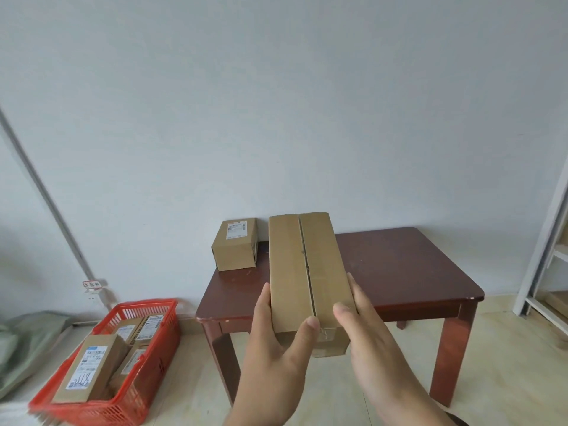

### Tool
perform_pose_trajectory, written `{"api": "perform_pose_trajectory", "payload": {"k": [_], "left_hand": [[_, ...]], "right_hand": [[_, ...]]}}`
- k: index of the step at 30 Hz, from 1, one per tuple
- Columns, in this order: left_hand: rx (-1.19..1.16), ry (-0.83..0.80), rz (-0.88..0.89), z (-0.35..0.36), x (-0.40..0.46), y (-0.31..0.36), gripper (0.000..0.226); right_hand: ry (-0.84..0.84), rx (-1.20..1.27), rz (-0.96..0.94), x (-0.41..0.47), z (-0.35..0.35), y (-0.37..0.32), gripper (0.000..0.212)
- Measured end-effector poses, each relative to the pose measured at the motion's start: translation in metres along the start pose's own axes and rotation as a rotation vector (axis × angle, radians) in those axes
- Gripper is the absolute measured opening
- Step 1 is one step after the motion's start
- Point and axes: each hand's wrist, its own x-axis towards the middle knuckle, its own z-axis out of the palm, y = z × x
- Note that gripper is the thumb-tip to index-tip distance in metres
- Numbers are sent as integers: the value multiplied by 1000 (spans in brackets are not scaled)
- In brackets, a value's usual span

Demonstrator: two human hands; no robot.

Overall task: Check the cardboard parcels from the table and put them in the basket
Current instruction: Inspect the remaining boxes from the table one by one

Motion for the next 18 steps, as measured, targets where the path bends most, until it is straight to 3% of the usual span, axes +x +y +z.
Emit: {"api": "perform_pose_trajectory", "payload": {"k": [5,8,11,18], "left_hand": [[-5,4,-27,0,-2,-1,67],[-13,33,-40,4,-6,1,58],[-31,76,-50,8,-6,2,48],[-20,170,-66,22,-11,0,53]], "right_hand": [[-68,-66,-34,-2,1,2,76],[12,-63,-25,-3,2,2,75],[77,-86,-21,-5,4,3,57],[245,-46,-28,-2,6,3,41]]}}
